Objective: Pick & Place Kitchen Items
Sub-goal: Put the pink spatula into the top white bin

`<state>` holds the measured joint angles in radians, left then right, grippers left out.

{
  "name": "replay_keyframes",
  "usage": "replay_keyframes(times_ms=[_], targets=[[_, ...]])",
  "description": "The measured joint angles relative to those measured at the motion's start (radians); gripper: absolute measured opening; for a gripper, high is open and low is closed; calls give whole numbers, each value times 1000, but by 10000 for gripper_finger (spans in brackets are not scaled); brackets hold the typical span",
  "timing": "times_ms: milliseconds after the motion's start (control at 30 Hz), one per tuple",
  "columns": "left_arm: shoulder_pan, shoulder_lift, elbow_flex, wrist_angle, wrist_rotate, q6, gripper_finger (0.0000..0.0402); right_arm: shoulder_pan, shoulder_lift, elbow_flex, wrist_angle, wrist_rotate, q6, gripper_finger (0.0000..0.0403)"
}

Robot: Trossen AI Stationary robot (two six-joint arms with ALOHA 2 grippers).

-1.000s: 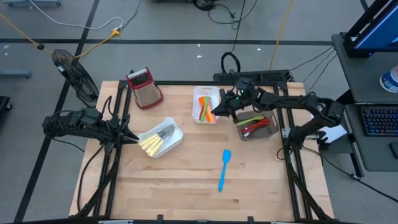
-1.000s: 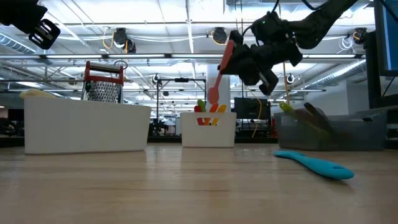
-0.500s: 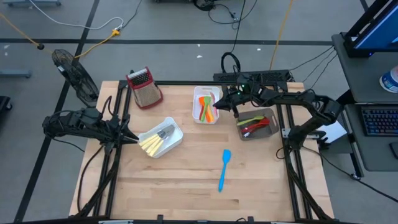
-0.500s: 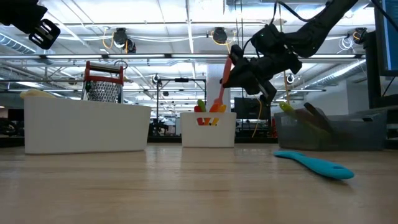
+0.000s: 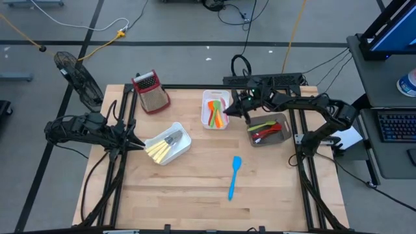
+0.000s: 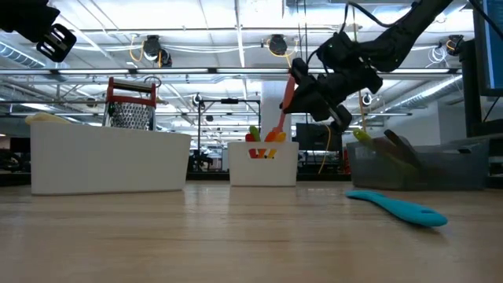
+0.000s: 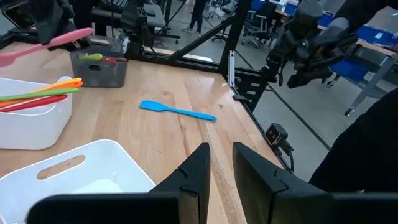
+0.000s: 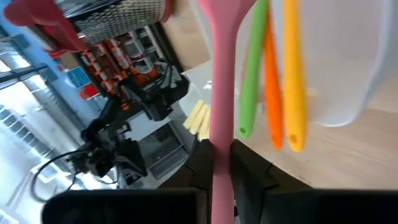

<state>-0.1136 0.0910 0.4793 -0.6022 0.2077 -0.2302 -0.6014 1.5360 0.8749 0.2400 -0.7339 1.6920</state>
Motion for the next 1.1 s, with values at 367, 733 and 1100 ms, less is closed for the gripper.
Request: replay_keyframes(times_ms=[367,733,1100], targets=[[0,0,0,0,0,0,69,1,54,0,-16,25,-42,24],[0,0,0,0,0,-6,69,14,149,0,126,23,-13,24],[0,0,0,0,0,-3,69,14,148,0,122,29,-3,90]])
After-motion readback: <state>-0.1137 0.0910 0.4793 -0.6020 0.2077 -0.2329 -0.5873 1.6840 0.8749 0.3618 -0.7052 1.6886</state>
